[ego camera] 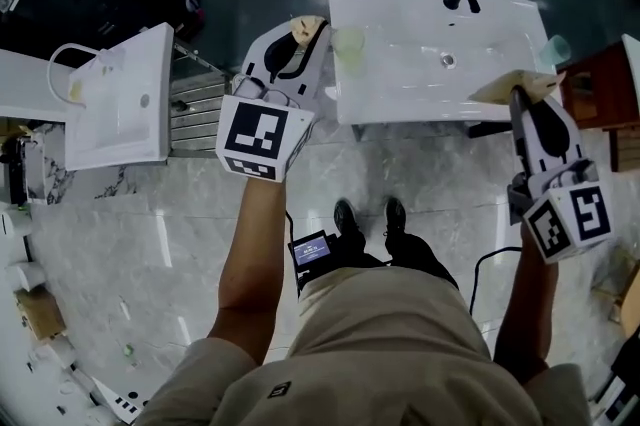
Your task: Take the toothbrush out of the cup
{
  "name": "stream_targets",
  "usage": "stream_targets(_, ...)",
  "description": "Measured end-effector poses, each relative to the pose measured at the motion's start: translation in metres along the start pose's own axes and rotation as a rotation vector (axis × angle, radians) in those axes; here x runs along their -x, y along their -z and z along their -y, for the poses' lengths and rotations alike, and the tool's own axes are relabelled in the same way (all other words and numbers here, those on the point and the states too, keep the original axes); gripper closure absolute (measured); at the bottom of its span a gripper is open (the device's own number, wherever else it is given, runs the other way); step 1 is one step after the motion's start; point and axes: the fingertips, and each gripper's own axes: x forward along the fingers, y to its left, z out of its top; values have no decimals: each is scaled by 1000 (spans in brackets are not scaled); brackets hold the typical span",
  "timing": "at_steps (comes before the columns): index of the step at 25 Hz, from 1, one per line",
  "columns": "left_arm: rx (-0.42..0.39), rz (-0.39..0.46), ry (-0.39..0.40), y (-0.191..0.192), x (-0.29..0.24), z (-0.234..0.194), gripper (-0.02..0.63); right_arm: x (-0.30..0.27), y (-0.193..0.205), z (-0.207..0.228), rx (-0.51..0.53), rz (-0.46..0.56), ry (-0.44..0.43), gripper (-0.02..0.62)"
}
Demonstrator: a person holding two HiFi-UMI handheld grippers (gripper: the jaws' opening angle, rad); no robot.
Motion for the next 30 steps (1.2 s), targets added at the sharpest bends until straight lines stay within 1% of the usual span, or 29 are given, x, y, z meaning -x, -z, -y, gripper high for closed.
stream_targets(3,-26,12,-6,-22,24,0,568,7,-14,-5,10,25,-8,560)
stream_targets(6,-47,15,9,-44,47,5,568,16,-29,-9,18,52,-14,560)
stream_targets(10,-67,47,26,-74,73,14,568,26,-47,-11,27,95,-22,560)
stream_targets(14,-58,72,20,-97,98,20,567,34,-63,-18,35,131,-39,560)
stream_targets(18,-80,89,6,-118,121,28,568,42,-79,-24,49,165,-65,560)
stream_targets(22,-101,88,-16,-131,144,36,568,49,-92,-35,63,186,-102,560)
stream_targets(30,-125,62,-61,-134,198,46,568,63,-103,-71,118,186,-172,561)
